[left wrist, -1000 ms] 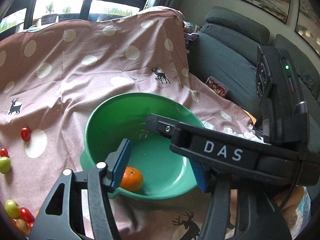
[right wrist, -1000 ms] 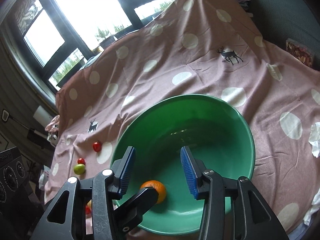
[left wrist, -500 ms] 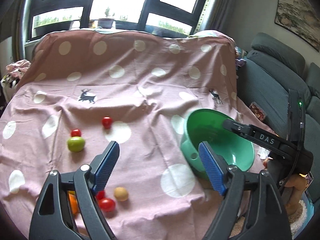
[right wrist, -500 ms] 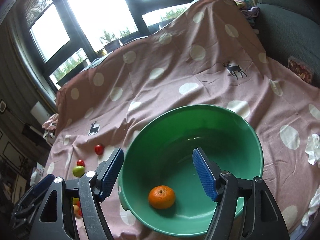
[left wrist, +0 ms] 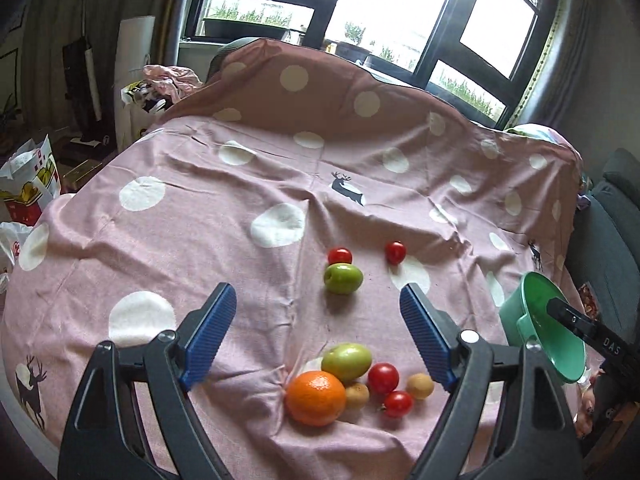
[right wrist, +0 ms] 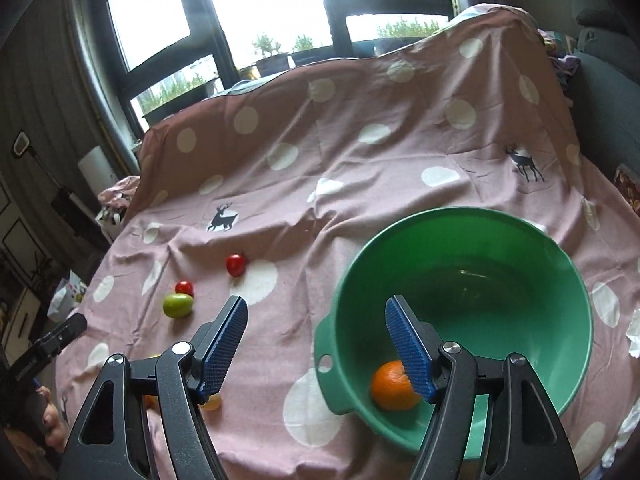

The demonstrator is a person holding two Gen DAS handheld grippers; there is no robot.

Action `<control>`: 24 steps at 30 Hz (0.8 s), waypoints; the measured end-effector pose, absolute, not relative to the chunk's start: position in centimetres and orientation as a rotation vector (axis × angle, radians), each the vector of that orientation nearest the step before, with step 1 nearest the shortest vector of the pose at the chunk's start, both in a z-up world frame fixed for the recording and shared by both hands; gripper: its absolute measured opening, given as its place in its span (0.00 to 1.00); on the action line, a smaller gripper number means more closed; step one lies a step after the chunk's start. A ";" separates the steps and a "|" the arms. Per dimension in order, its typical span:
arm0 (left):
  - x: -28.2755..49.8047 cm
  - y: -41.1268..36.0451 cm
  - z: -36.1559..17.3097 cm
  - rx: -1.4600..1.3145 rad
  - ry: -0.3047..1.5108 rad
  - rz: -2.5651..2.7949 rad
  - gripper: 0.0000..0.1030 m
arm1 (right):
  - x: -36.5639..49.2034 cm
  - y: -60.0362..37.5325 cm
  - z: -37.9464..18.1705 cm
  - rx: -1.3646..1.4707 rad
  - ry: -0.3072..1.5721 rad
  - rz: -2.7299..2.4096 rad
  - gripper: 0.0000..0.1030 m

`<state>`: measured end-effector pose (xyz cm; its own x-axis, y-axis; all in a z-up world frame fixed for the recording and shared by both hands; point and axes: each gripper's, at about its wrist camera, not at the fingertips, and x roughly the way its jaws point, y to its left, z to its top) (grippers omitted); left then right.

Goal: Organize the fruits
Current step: 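Move the right gripper back to the second orange among the fruits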

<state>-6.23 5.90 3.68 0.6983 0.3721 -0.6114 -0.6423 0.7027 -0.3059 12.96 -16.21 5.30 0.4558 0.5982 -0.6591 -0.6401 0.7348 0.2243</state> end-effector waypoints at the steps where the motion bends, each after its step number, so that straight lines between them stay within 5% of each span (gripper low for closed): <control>1: -6.5 6.3 3.5 -0.552 0.544 0.602 0.81 | 12.5 -15.6 5.2 -0.066 0.797 0.791 0.70; 11: -8.7 9.3 2.5 -0.660 0.531 0.647 0.78 | 6.7 -7.9 1.9 -0.100 1.043 1.182 0.68; 14: -9.1 9.6 2.5 -0.671 0.531 0.657 0.71 | 5.1 -5.5 0.7 -0.114 1.113 1.261 0.52; 24: -9.6 10.0 2.5 -0.715 0.524 0.617 0.69 | 2.5 -2.3 -1.7 -0.213 1.145 1.267 0.40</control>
<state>-9.57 10.02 2.45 0.7029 0.3338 -0.6281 -0.6737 0.5959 -0.4372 2.51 -2.34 -1.68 -0.1323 0.6335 -0.7624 -0.8225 0.3591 0.4411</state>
